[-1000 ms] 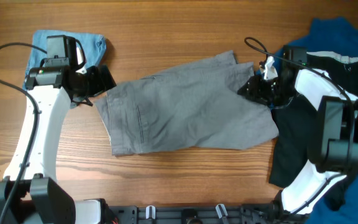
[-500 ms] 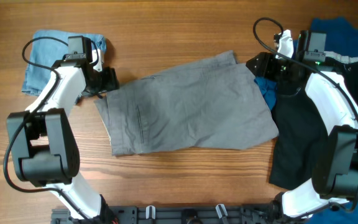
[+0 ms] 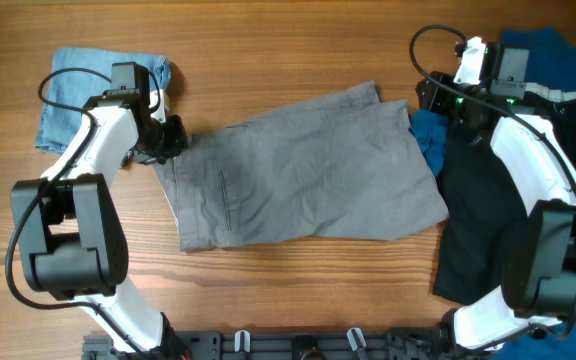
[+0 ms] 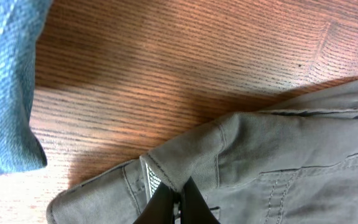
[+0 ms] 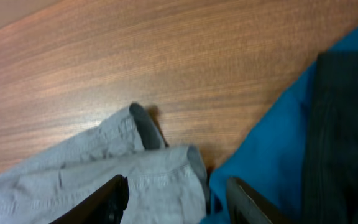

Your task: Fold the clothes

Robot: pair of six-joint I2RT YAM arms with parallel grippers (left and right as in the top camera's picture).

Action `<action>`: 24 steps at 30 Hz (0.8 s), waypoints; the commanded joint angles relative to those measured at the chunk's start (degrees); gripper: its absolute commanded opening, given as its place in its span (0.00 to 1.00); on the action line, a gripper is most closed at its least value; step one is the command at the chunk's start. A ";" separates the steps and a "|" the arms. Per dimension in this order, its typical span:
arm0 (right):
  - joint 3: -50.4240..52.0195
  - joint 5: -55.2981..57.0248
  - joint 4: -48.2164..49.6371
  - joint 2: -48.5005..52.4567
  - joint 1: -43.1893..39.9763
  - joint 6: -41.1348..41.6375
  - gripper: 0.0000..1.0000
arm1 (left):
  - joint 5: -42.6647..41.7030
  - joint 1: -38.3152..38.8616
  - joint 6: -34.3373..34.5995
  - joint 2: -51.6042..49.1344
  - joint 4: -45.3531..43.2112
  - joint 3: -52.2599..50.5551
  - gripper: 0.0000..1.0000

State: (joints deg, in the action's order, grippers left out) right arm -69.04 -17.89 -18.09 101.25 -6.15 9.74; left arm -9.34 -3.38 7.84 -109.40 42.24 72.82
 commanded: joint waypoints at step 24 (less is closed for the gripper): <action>-1.27 -14.84 11.10 11.41 0.68 0.98 0.04 | 0.42 0.00 1.57 1.53 -8.52 0.33 1.00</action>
State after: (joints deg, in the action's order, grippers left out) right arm -69.04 -30.39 -6.96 117.10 -5.45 7.07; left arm -9.41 -3.40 9.52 -108.64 35.55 72.82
